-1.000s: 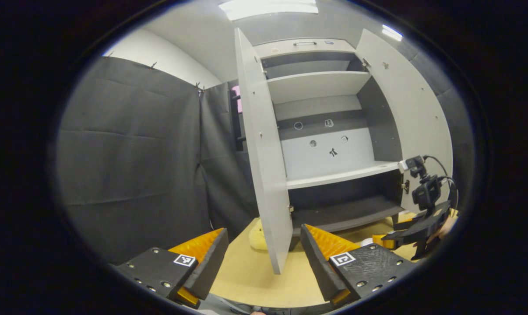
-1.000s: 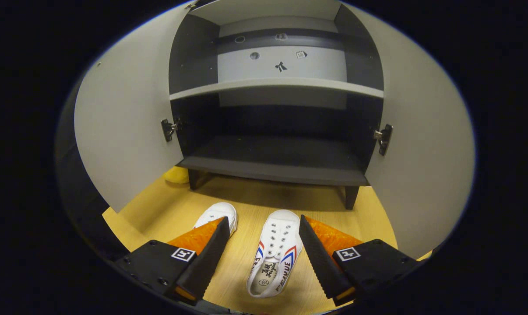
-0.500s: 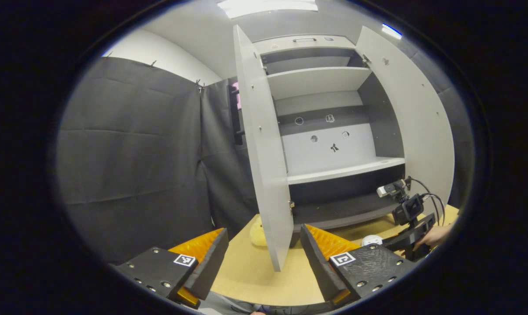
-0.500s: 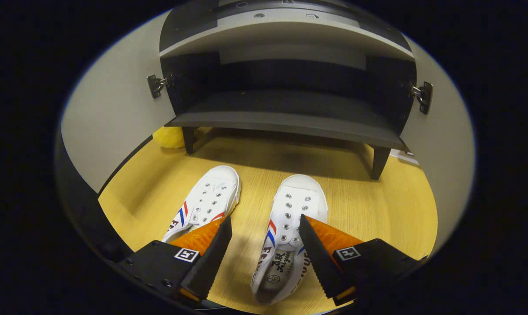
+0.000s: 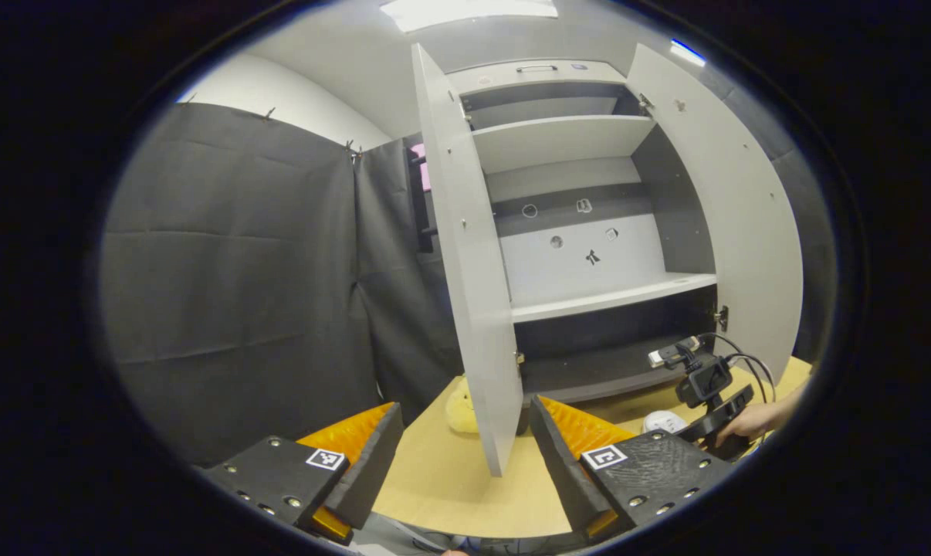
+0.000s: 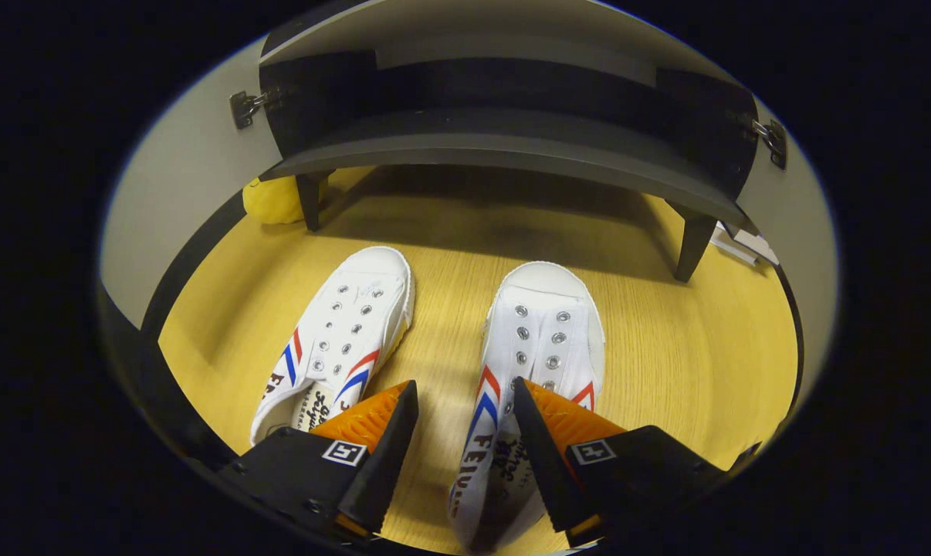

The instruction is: Grab one shoe with the right hand and put it into the shoe cabinet, grab the other shoe with the left hand and put it into the shoe cabinet; then close the right door with the right hand and the left door with the left hand.

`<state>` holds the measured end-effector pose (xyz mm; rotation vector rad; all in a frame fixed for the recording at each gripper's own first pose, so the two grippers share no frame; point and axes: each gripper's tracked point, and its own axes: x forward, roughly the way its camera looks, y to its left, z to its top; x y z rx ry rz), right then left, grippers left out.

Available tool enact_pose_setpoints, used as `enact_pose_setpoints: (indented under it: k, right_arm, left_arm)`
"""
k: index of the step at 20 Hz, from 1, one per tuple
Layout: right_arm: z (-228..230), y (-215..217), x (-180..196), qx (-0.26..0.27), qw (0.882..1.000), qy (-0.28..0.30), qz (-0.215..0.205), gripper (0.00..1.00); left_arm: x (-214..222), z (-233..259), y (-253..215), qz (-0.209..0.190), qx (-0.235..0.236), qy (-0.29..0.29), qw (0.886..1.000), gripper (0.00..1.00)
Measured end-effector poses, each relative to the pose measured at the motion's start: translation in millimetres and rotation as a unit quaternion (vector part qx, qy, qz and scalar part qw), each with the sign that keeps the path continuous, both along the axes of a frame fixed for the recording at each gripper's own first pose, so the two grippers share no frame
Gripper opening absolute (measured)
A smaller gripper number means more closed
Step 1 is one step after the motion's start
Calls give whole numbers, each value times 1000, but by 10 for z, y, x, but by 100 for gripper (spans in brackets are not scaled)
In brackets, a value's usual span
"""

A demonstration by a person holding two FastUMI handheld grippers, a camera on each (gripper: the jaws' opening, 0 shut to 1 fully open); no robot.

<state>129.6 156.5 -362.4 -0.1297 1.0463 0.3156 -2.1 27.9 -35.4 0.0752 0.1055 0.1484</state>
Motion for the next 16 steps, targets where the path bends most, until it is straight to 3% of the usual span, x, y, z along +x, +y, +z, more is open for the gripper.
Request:
enact_pose_setpoints:
  k: [1, 2, 3, 6, 7, 9, 16]
  right_arm:
    - [58, -35, 11, -10, 1000, -6, -3, 63]
    - [9, -71, 40, -20, 1000, -7, -7, 57]
    - [46, -105, 26, -22, 1000, -9, -12, 42]
    - [-27, -75, 34, -6, 1000, 0, -30, 26]
    - [31, -94, 38, 2, 1000, 2, -22, 15]
    - [60, -101, 17, 7, 1000, -4, -28, 3]
    - [302, -270, 69, 46, 997, -31, -51, 1]
  left_arm:
    - [0, 14, -2, 1, 0, -1, 1000, 94]
    - [-12, 14, -3, 1, -1, -2, 1000, 95]
    - [-16, 24, -6, 1, -1, -4, 1000, 95]
    - [-43, 14, -18, -2, 0, -2, 1000, 94]
    - [-46, 30, -26, -3, 2, -3, 1000, 94]
    - [-70, 52, -48, -7, 4, -7, 1000, 94]
    - [-131, 60, -228, -28, 2, -9, 1000, 94]
